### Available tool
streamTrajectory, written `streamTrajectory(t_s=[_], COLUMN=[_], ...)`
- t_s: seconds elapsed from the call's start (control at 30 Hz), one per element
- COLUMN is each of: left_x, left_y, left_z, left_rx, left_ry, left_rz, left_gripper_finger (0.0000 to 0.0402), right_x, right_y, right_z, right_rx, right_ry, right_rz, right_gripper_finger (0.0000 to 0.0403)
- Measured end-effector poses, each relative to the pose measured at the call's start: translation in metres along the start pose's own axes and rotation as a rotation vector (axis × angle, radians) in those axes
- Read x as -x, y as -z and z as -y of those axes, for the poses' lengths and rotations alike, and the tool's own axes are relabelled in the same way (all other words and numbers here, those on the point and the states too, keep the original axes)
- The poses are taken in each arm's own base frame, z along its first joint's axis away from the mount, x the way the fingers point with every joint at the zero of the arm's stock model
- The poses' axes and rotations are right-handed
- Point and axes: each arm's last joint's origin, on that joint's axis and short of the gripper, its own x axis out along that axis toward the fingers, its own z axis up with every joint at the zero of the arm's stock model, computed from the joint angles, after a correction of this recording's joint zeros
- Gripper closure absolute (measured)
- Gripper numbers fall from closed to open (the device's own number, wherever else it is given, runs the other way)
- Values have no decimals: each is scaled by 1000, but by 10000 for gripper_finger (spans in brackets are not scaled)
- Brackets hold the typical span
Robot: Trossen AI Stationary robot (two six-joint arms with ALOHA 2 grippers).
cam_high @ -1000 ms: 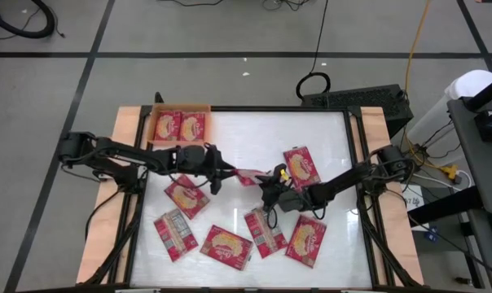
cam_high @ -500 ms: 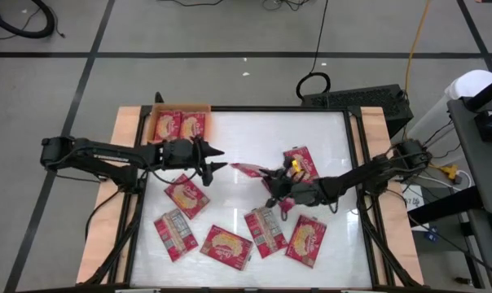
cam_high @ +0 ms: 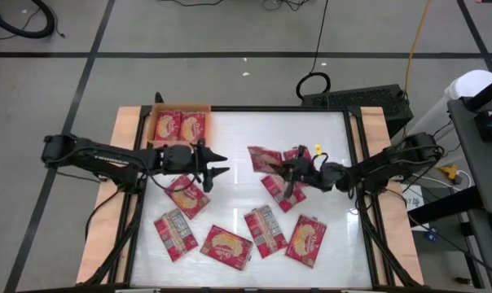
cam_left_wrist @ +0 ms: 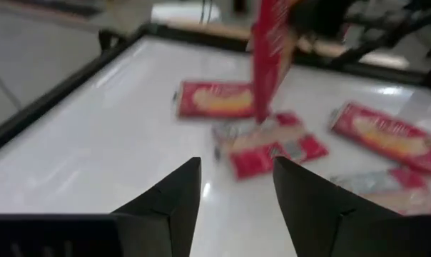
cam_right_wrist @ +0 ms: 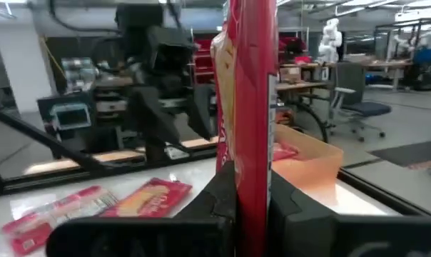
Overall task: Sort popcorn bags into baskets
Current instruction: Put the red popcorn bag into the orange bin
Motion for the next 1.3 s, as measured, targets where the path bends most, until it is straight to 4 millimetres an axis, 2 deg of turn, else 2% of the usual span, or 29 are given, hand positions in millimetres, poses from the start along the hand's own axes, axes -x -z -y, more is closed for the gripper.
streamTrajectory(t_s=[0.23, 0.47, 0.6, 0.7, 0.8, 0.9, 0.97, 1.07, 1.23, 1.3], left_x=[-8, -4, -9, -15, -24, -32, -34, -34, -26, -20], left_y=[-11, -34, -44, -44, -40, -32, -31, -30, -37, -41], left_z=[9, 11, 14, 14, 12, 10, 9, 10, 9, 5], left_rx=[-58, -100, -121, -139, -145, -150, -157, -160, -195, -175], left_ry=[29, -9, 1, -8, 10, 2, -1, 19, 41, 32], left_rz=[173, 341, 268, 182, 148, 107, 102, 102, 126, 127], left_gripper_finger=[199, 132, 88, 68, 69, 94, 127, 202, 366, 382], right_x=[-6, -33, -50, -61, -67, -69, -69, -69, -71, -71], right_y=[9, 15, 2, -14, -24, -29, -31, -32, -35, -36], right_z=[10, 11, 8, 5, 2, -1, -4, -6, -6, -6], right_rx=[-79, -158, -104, -75, -47, -11, 13, 48, 93, 93], right_ry=[-17, -63, -63, -132, -158, -175, -174, -165, -149, -135], right_rz=[-79, -435, -580, -571, -539, -508, -479, -457, -408, -379], right_gripper_finger=[390, 390, 390, 390, 390, 390, 390, 389, 382, 369])
